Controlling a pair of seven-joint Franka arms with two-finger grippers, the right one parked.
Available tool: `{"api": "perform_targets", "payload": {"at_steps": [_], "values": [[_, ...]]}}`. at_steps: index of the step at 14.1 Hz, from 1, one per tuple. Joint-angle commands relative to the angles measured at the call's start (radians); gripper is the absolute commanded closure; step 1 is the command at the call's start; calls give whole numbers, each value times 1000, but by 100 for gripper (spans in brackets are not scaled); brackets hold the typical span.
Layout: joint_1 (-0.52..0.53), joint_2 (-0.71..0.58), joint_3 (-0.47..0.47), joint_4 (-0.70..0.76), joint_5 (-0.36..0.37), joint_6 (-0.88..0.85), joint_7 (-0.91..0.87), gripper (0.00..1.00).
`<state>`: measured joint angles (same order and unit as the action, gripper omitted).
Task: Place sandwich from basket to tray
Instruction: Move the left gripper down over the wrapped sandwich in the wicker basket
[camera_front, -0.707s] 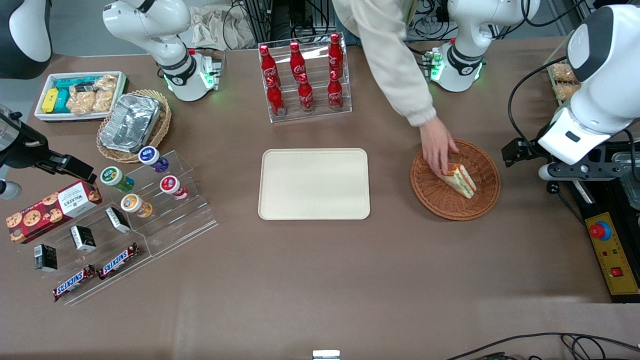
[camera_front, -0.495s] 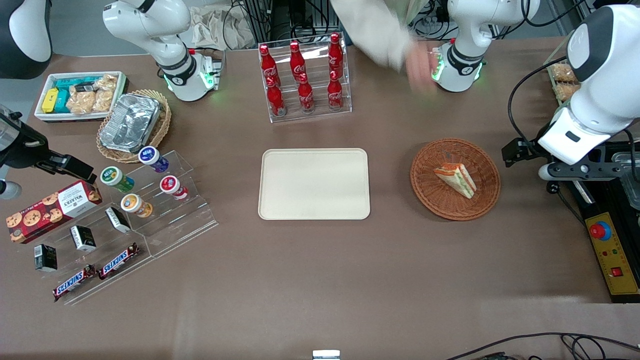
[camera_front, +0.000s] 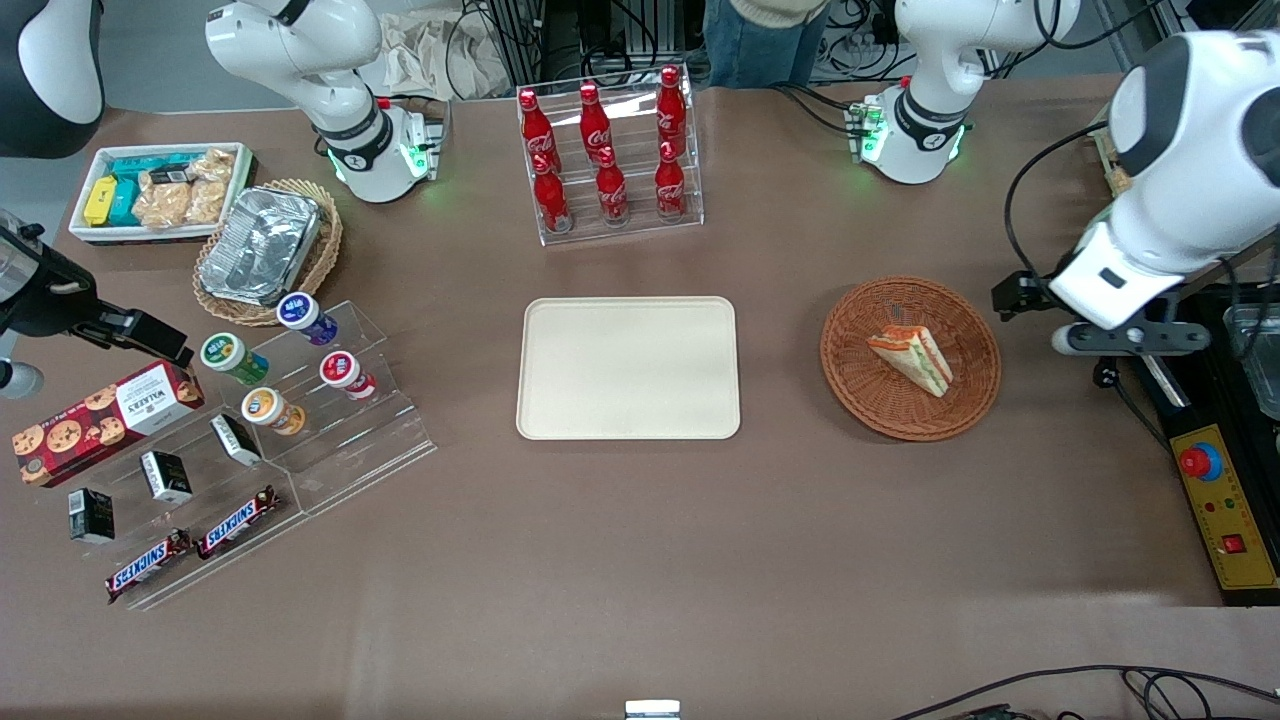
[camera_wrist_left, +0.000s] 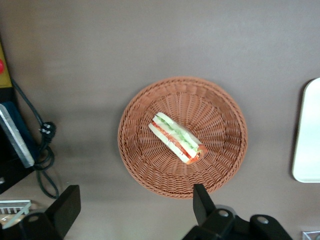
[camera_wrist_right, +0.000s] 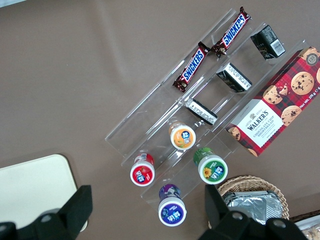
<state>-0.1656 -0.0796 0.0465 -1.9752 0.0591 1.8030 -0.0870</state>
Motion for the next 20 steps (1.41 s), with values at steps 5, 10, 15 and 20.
{"api": "perform_targets", "payload": {"at_steps": [5, 10, 15, 20], "values": [[-18, -115, 1, -387, 11, 271, -149, 0], [-18, 9, -51, -384, -17, 421, -420, 1], [-18, 121, -92, -386, -27, 564, -638, 3], [-14, 142, -91, -422, -27, 565, -662, 4]]}}
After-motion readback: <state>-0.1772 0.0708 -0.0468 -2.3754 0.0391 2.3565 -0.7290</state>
